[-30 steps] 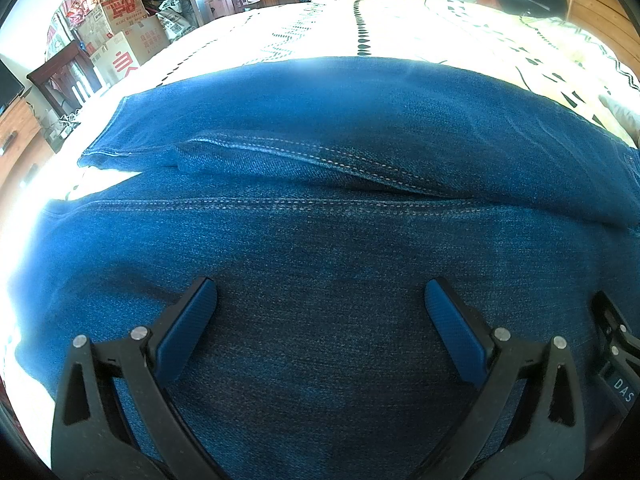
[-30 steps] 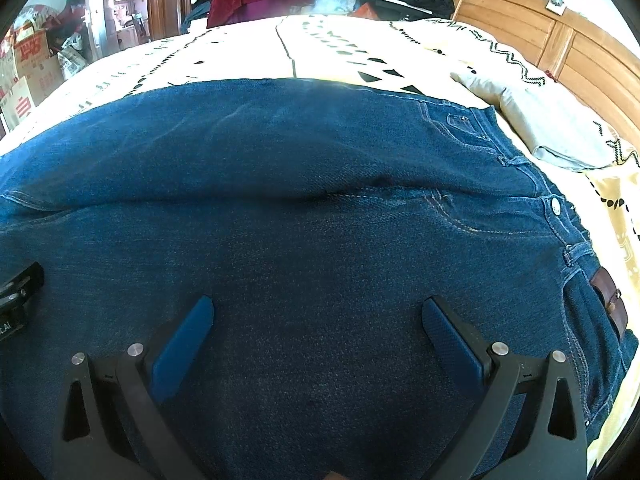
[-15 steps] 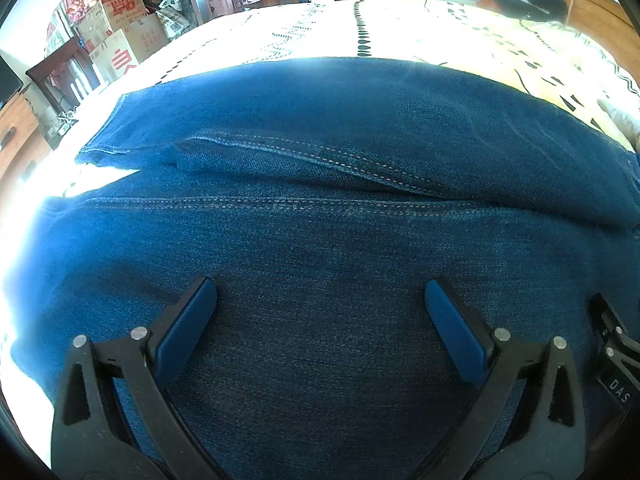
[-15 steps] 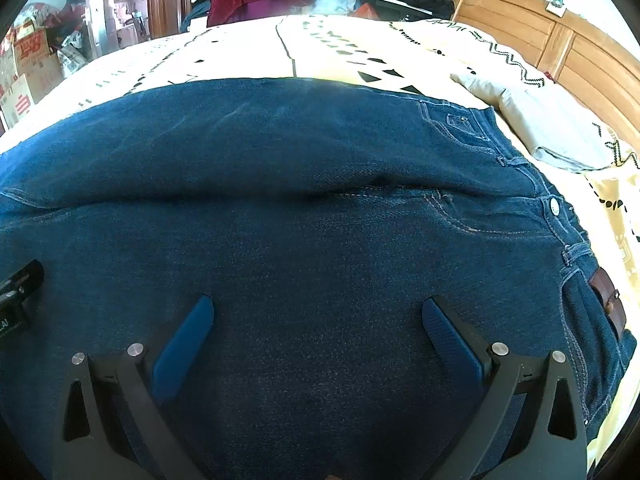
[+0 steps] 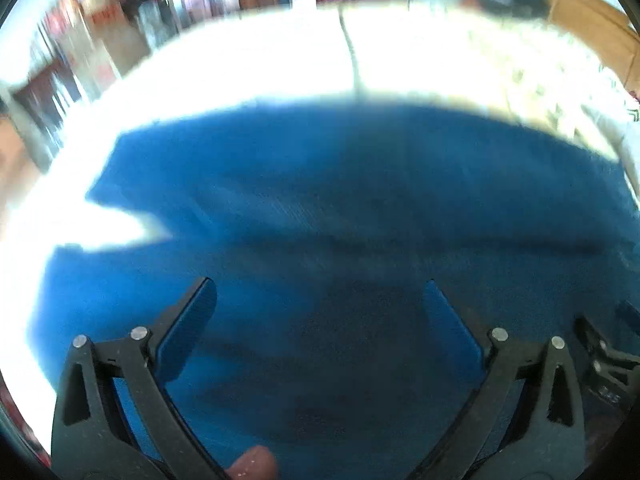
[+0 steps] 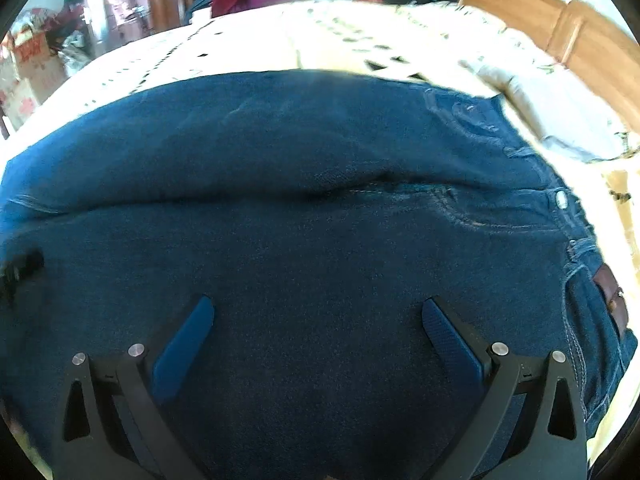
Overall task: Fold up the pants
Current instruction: 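Move both tools toward the jeans leg hems at the bed edge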
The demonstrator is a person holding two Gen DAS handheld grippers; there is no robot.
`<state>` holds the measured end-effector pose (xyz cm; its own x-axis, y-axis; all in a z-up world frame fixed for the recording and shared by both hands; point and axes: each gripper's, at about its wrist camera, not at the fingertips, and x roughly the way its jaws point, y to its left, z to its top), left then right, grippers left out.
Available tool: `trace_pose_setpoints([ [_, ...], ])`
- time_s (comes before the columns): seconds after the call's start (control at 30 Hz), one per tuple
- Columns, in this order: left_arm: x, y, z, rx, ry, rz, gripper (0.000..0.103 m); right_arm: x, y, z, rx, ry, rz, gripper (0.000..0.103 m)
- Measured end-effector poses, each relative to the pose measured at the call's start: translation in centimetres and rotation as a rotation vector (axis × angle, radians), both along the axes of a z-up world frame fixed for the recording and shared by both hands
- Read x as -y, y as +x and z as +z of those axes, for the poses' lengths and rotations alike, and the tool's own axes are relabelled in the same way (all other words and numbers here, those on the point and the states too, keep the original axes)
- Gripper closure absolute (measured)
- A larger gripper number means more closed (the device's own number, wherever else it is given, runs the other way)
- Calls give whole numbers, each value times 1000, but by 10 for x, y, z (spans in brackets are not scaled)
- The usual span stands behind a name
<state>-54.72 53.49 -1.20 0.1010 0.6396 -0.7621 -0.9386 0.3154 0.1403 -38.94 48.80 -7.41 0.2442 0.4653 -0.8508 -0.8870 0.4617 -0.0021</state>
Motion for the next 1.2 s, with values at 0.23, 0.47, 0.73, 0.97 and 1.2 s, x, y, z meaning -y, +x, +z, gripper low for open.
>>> trace_pose_setpoints([
  [0.23, -78, -114, 149, 84, 293, 132, 0, 8, -3, 119, 7, 136, 67, 0],
  [0.47, -155, -191, 223, -12, 447, 161, 0, -2, 49, 322, 75, 581, -12, 0],
  [0.73, -213, -199, 97, -113, 154, -18, 0, -34, 97, 299, 155, 477, 33, 0],
  [0.97, -256, -211, 12, -62, -86, -85, 0, -17, 85, 190, 77, 380, 57, 0],
  [1.2, -289, -215, -33, 15, -213, -72, 4, -34, 72, 134, 47, 322, 80, 0],
])
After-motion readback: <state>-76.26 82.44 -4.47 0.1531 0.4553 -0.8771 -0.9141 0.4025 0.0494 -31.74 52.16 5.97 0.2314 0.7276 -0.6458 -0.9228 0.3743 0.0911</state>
